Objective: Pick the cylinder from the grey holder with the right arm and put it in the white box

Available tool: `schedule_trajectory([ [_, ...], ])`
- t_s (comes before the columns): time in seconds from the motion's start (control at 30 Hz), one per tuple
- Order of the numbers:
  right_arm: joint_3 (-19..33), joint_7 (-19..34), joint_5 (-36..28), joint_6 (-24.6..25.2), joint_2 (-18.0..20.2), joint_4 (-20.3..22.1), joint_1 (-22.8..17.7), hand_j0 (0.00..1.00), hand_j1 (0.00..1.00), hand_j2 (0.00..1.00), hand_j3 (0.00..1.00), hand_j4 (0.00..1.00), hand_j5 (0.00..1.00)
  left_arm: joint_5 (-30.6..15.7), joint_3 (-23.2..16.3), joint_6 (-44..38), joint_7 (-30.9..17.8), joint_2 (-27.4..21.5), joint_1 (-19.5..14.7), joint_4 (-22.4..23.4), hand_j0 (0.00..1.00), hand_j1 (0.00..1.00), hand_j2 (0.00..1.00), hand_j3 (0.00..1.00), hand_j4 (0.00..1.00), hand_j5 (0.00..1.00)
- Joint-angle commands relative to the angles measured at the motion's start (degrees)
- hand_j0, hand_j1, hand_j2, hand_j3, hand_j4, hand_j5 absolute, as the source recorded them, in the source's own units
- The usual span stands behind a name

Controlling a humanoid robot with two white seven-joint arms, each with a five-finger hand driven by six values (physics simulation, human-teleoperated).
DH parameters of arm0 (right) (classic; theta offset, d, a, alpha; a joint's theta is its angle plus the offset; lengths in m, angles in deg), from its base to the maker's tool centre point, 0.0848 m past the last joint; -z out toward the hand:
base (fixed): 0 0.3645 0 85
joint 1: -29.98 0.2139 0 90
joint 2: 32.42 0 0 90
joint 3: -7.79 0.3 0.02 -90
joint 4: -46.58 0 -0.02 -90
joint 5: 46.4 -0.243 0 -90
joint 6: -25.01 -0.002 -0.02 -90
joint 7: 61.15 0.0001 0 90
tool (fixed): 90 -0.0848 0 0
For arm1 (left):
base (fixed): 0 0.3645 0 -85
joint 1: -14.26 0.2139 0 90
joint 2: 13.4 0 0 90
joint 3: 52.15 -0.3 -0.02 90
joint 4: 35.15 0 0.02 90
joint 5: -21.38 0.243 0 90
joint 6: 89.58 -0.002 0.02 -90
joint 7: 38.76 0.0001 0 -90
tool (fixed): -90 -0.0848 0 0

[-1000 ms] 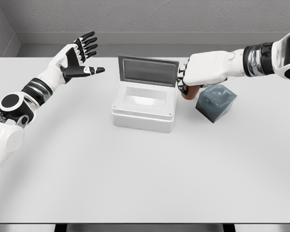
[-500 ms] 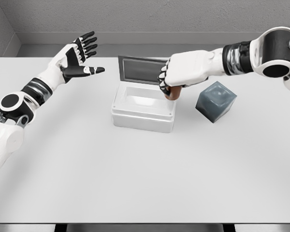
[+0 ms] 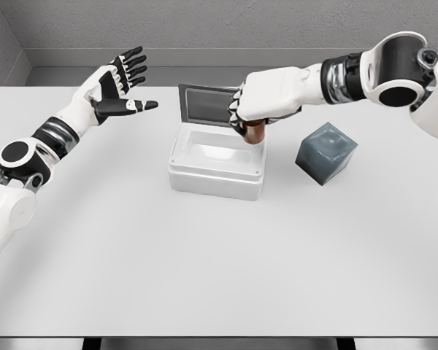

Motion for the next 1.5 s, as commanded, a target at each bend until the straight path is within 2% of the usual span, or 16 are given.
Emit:
schedule_trajectory([
  [0.0, 0.1, 0.0, -0.2, 0.1, -0.6, -0.1, 0.0, 0.47, 0.47, 0.47, 0.47, 0.47, 0.47, -0.1, 0.0, 0.0, 0.0, -0.1, 0.0, 0.0, 1.00, 1.00, 1.00, 1.00, 1.00, 1.00],
  [0.2, 0.1, 0.0, -0.2, 0.1, -0.6, -0.3, 0.0, 0.49, 0.49, 0.49, 0.49, 0.49, 0.49, -0.1, 0.0, 0.0, 0.0, -0.1, 0.0, -0.1, 1.00, 1.00, 1.00, 1.00, 1.00, 1.00],
  [0.23, 0.1, 0.0, -0.2, 0.1, -0.6, -0.3, 0.0, 0.54, 0.54, 0.54, 0.54, 0.54, 0.54, -0.1, 0.0, 0.0, 0.0, -0.1, 0.0, -0.3, 1.00, 1.00, 1.00, 1.00, 1.00, 1.00],
  [0.27, 0.6, 0.0, -0.2, 0.1, -0.6, -0.1, -0.1, 0.96, 0.96, 0.96, 0.96, 0.96, 0.96, -0.1, 0.0, 0.0, 0.0, -0.1, 0.0, -0.3, 1.00, 1.00, 1.00, 1.00, 1.00, 1.00],
  [0.3, 0.7, 0.0, -0.1, 0.1, -0.6, 0.0, -0.1, 1.00, 1.00, 1.00, 1.00, 1.00, 1.00, -0.1, 0.0, 0.0, 0.0, -0.1, 0.0, -0.3, 1.00, 1.00, 1.00, 1.00, 1.00, 1.00],
  [0.47, 0.9, 0.0, -0.4, 0.1, -0.5, 0.3, 0.2, 1.00, 1.00, 1.00, 1.00, 1.00, 1.00, -0.1, 0.1, 0.0, 0.0, -0.1, 0.0, -0.3, 1.00, 1.00, 1.00, 1.00, 1.00, 1.00],
  [0.5, 4.5, 0.0, -0.7, 0.1, 0.3, 2.7, 0.3, 1.00, 1.00, 1.00, 1.00, 1.00, 1.00, -0.1, 0.1, 0.0, 0.0, -0.1, 0.0, -0.3, 1.00, 1.00, 1.00, 1.00, 1.00, 1.00],
  [0.53, 7.9, 0.0, -0.9, 0.1, 3.0, 7.8, -0.2, 1.00, 1.00, 1.00, 1.00, 1.00, 1.00, -0.1, 0.1, 0.0, 0.0, -0.1, 0.0, -0.3, 1.00, 1.00, 1.00, 1.00, 1.00, 1.00],
  [0.6, 9.6, 0.0, -3.8, 0.1, 10.1, 15.7, -0.4, 1.00, 1.00, 1.00, 1.00, 1.00, 1.00, -0.1, 0.0, 0.0, 0.0, 0.0, 0.1, -0.3, 1.00, 1.00, 1.00, 1.00, 1.00, 1.00],
  [0.67, 11.3, 0.0, -9.9, 0.1, 18.4, 19.1, -0.9, 1.00, 1.00, 1.00, 1.00, 1.00, 1.00, 0.0, -0.2, 0.0, 0.0, 0.1, 0.5, -1.5, 1.00, 1.00, 1.00, 1.00, 1.00, 1.00],
  [0.77, 21.1, 0.0, -14.5, 0.1, 24.2, 19.2, -9.7, 1.00, 1.00, 1.00, 1.00, 1.00, 1.00, 0.0, -1.9, 0.0, 0.0, 0.2, 1.1, -4.5, 1.00, 1.00, 1.00, 1.00, 1.00, 1.00],
  [0.83, 32.7, 0.0, -22.4, 0.1, 27.7, 19.2, -20.4, 1.00, 1.00, 1.00, 1.00, 1.00, 1.00, 0.1, -2.4, -0.2, 0.0, 1.1, 1.4, -5.6, 1.00, 1.00, 1.00, 1.00, 1.00, 1.00],
  [0.9, 40.7, 0.0, -29.1, 0.1, 28.6, 18.9, -30.4, 1.00, 1.00, 1.00, 1.00, 1.00, 1.00, 0.2, -3.1, -0.2, 0.0, 1.8, 1.3, -5.7, 1.00, 1.00, 1.00, 1.00, 1.00, 1.00],
  [1.07, 47.9, 0.0, -44.5, 0.1, 27.8, 17.8, -46.8, 1.00, 1.00, 1.00, 1.00, 1.00, 1.00, 0.6, -3.3, -0.2, 0.0, 2.5, 1.3, -5.8, 1.00, 1.00, 1.00, 1.00, 1.00, 1.00],
  [1.27, 55.0, 0.0, -41.8, 0.1, 15.5, 11.6, -58.8, 1.00, 1.00, 1.00, 1.00, 1.00, 1.00, 0.9, -3.3, -0.1, 0.0, 2.2, 1.6, -8.2, 1.00, 1.00, 1.00, 1.00, 1.00, 1.00],
  [1.47, 55.2, 0.0, -40.5, 0.1, 14.0, 7.2, -59.9, 1.00, 1.00, 1.00, 1.00, 1.00, 1.00, 0.9, -3.1, 0.1, 0.0, 1.7, 2.8, -10.9, 1.00, 1.00, 1.00, 1.00, 1.00, 1.00],
])
